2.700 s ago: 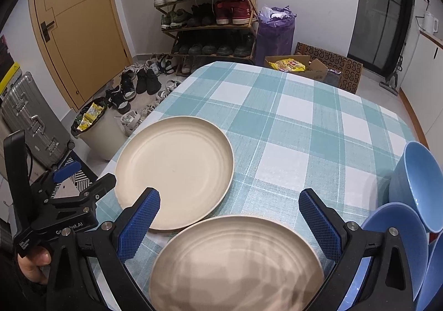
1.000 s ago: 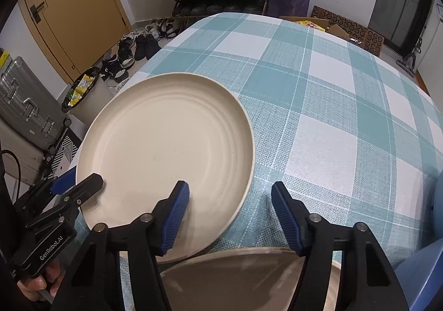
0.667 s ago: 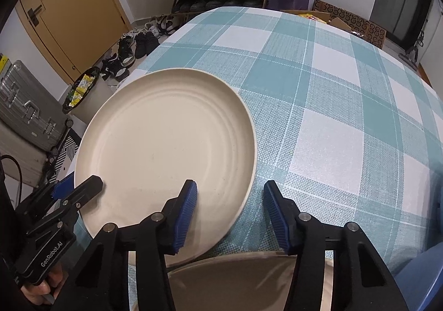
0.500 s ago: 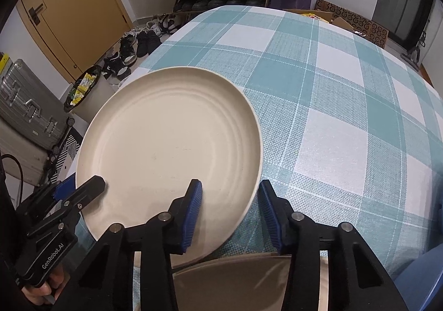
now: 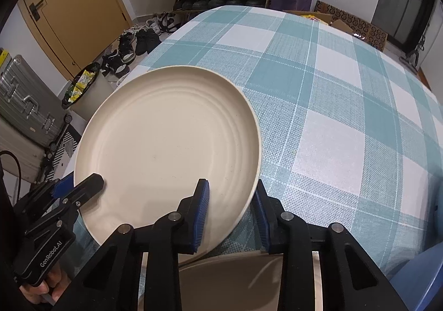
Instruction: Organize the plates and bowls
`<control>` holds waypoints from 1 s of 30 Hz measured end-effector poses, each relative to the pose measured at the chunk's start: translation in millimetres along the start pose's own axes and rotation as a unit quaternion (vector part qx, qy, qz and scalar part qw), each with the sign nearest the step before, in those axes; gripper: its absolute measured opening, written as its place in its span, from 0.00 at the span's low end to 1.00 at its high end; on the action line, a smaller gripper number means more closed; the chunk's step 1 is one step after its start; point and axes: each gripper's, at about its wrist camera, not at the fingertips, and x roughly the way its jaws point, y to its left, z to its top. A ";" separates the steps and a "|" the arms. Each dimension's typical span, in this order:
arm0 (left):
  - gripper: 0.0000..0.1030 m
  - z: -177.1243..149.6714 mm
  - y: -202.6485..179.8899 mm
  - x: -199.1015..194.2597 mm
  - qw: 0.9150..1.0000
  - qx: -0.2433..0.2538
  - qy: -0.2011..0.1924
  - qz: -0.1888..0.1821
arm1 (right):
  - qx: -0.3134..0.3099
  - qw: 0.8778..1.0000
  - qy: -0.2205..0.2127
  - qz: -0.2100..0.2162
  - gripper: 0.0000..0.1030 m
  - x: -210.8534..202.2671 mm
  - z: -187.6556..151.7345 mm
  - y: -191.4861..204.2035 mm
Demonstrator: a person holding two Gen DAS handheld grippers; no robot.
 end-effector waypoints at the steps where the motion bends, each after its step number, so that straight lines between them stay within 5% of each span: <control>1: 0.27 0.2 0.8 -0.3 1.000 -0.001 0.000 0.000 | -0.003 1.000 -0.002 -0.008 0.23 -0.2 -0.4 0.9; 30: 0.27 5.7 -10.1 -24.0 0.999 0.010 -0.031 -0.004 | -0.024 0.998 -0.046 -0.029 0.18 -36.5 -6.4 6.4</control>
